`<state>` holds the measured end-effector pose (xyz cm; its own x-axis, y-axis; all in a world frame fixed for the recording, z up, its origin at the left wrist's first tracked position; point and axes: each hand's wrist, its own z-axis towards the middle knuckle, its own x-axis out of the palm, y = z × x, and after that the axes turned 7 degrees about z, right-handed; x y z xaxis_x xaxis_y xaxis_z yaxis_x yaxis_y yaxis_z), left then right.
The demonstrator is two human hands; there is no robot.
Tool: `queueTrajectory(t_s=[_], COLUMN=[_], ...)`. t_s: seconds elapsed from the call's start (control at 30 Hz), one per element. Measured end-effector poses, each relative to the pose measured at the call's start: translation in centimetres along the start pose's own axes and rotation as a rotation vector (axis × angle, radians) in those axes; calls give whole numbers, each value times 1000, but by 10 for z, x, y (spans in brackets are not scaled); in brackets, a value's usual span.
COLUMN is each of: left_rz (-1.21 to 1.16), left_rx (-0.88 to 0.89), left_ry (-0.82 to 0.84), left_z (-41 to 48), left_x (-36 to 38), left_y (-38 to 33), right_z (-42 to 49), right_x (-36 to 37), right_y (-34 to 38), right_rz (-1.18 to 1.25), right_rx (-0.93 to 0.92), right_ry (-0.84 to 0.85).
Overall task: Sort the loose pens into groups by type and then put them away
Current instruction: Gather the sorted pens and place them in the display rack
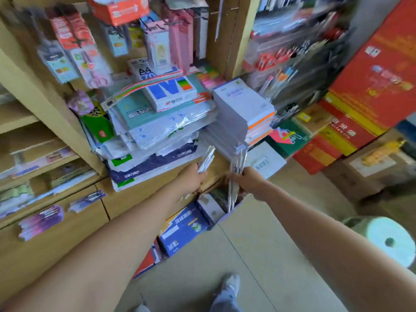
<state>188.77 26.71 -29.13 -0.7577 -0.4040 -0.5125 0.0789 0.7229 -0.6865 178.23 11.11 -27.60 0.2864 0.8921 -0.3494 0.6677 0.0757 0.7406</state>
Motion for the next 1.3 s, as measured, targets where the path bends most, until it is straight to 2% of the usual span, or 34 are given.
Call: queueTrajectory(t_s=[0.17, 0.33, 0.5, 0.77, 0.97, 1.3], left_rz=[9, 50, 8, 17, -16, -221], left_rx=[30, 56, 91, 87, 79, -83], left_ry=[24, 128, 169, 199, 128, -68], left_z=[55, 118, 195, 305, 383, 497], left_x=[70, 113, 134, 135, 133, 155], left_y=[-84, -144, -204, -289, -354, -433], right_z=[34, 79, 142, 240, 314, 478], right_x=[-114, -187, -243, -331, -408, -533], right_y=[-27, -41, -35, -4, 28, 66], right_rz=[61, 162, 176, 243, 195, 224], right_rx=[30, 35, 36, 38, 11, -30], right_ry=[-114, -198, -169, -232, -268, -136])
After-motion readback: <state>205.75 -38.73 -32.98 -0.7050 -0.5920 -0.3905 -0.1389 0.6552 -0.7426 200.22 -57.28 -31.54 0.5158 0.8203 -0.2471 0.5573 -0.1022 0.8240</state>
